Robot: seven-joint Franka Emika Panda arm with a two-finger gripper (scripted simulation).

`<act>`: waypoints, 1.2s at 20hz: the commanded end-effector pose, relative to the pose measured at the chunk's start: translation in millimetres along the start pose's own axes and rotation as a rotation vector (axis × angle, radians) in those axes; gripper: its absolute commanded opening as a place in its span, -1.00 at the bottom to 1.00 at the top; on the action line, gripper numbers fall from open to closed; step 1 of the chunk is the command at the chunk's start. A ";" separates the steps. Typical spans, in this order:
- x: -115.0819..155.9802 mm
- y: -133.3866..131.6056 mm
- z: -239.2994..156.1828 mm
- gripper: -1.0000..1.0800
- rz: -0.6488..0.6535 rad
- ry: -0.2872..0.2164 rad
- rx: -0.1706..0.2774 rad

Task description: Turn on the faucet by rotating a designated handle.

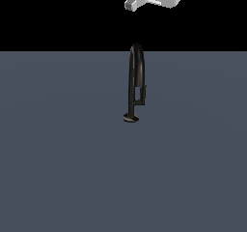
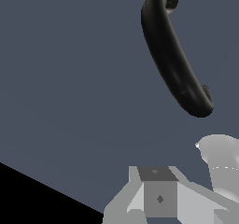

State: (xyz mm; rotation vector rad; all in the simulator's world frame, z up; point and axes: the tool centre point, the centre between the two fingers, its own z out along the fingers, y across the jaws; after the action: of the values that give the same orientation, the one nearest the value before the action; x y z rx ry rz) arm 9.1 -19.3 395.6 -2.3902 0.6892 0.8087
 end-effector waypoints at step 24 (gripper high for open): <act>174.1 18.8 30.3 -1.00 0.389 -0.395 0.397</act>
State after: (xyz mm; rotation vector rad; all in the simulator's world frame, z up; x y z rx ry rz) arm 102.2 -63.4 264.4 -1.7474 1.0290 1.1218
